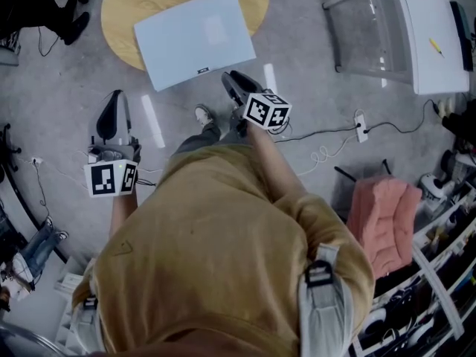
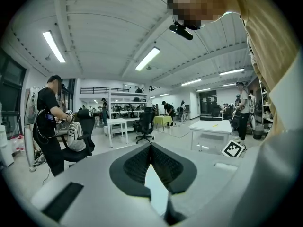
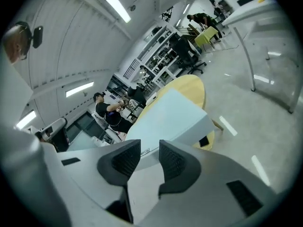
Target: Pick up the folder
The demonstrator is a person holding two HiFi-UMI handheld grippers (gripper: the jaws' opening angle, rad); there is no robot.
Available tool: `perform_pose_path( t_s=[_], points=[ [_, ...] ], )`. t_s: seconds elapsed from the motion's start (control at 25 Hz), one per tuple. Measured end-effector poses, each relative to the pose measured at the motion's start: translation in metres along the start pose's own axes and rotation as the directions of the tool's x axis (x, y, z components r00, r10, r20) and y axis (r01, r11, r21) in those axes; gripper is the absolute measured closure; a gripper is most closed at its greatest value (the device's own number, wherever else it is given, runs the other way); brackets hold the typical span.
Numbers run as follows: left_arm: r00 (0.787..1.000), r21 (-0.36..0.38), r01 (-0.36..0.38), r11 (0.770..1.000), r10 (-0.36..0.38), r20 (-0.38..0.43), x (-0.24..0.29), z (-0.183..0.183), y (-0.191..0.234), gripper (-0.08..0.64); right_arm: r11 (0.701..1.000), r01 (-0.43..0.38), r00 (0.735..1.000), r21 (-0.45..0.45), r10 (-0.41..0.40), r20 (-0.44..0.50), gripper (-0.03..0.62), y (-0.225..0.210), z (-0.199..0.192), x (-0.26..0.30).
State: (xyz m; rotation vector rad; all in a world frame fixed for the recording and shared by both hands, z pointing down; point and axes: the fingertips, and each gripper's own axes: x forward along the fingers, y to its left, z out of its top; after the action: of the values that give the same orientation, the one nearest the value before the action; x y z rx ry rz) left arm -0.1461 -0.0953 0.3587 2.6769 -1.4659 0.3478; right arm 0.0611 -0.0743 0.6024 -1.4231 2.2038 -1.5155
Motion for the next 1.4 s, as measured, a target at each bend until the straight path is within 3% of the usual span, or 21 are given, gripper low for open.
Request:
perform_pose_path(
  t_s=[0.12, 0.2, 0.28, 0.44, 0.6, 0.76, 0.84, 1.4],
  points=[
    [1.000, -0.002, -0.016, 1.000, 0.016, -0.015, -0.008, -0.003, 0.002, 0.557, 0.992, -0.031, 0.999, 0.125, 0.029, 0.023, 0.441, -0.011, -0.005, 0.006],
    [0.999, -0.003, -0.027, 1.000, 0.027, -0.026, -0.012, -0.006, 0.003, 0.558, 0.965, -0.085, 0.996, 0.249, 0.072, 0.061, 0.360, -0.013, -0.004, 0.011],
    [0.999, -0.002, -0.037, 0.999, 0.036, -0.034, -0.015, -0.008, 0.005, 0.557, 0.935, -0.126, 0.990, 0.332, 0.097, 0.101, 0.320, -0.021, -0.002, 0.017],
    [0.997, 0.002, -0.054, 0.999, 0.054, -0.052, -0.019, -0.011, 0.006, 0.557, 0.910, -0.163, 0.982, 0.381, 0.114, 0.149, 0.295, -0.040, 0.001, 0.031],
    [0.994, 0.003, -0.076, 0.997, 0.076, -0.075, -0.025, -0.015, 0.007, 0.557, 0.864, -0.270, 0.955, 0.425, 0.185, 0.232, 0.284, -0.043, 0.008, 0.044],
    [0.991, 0.004, -0.093, 0.996, 0.093, -0.095, -0.031, -0.017, 0.007, 0.557, 0.859, -0.229, 0.965, 0.458, 0.139, 0.221, 0.278, -0.060, 0.004, 0.049],
    [0.990, -0.002, -0.100, 0.995, 0.099, -0.103, -0.032, -0.021, 0.007, 0.557, 0.841, -0.211, 0.969, 0.497, 0.112, 0.222, 0.274, -0.068, 0.003, 0.055],
    [0.984, -0.031, -0.118, 0.993, 0.113, -0.137, -0.033, -0.038, 0.010, 0.557, 0.740, -0.310, 0.943, 0.597, 0.162, 0.289, 0.258, -0.065, 0.020, 0.085]
  ],
)
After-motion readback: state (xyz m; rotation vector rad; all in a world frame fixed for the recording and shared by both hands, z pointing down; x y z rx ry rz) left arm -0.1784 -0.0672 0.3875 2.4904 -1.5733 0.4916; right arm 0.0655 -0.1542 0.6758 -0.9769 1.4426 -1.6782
